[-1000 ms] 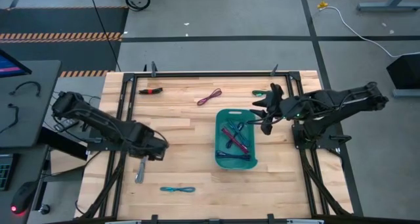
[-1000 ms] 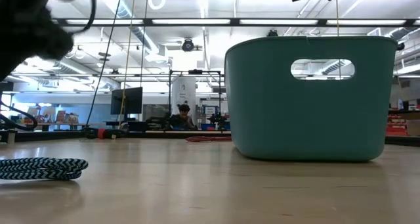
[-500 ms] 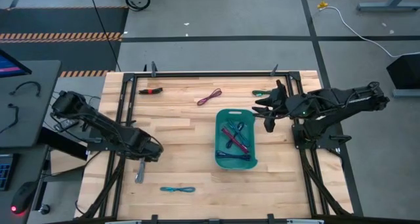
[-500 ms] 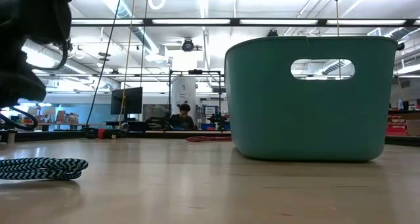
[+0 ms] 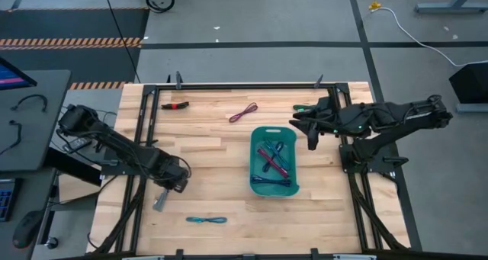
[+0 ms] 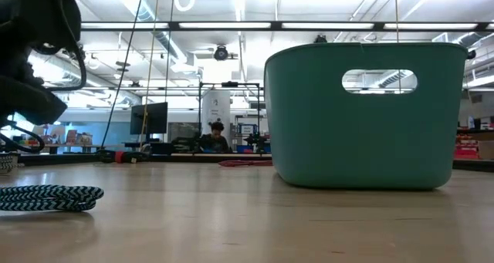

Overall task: Pick and place USB-C Cables
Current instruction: Put the gray USB cable into the light green bin

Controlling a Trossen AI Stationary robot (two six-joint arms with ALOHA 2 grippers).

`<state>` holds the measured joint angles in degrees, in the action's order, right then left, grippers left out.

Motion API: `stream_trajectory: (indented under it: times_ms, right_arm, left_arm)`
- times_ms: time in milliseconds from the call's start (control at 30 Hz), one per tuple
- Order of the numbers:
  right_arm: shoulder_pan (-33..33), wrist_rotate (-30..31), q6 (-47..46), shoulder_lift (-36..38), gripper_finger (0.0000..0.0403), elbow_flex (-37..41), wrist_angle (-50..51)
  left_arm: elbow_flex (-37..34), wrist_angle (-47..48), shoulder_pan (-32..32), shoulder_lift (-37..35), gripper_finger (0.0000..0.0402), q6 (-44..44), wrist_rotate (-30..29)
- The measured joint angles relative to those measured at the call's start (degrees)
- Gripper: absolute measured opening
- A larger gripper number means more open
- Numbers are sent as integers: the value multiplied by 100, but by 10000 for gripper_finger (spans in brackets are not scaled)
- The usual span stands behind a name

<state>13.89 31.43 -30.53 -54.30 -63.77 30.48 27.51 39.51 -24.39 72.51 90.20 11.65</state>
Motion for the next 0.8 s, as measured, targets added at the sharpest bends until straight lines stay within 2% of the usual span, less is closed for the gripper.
stream_trajectory:
  times_ms: [100,267,433,500,633,800]
  right_arm:
    - [72,-107,-204,133,136,0,4]
    - [207,-97,-403,438,133,0,18]
    - [218,-82,-445,647,132,0,52]
    - [220,-84,-451,717,132,0,49]
    - [315,-101,-556,904,132,0,47]
    - [576,-81,-574,1188,132,0,46]
  left_arm:
    - [358,87,178,37,24,-675,-202]
    - [1430,139,890,24,22,-2229,-333]
    - [3026,-45,2153,131,22,-3795,-972]
    - [3713,-533,2657,300,22,-4434,-1024]
    - [5341,-1258,3174,1136,22,-5834,-779]
    - [7701,-367,3060,2972,22,-7006,-110]
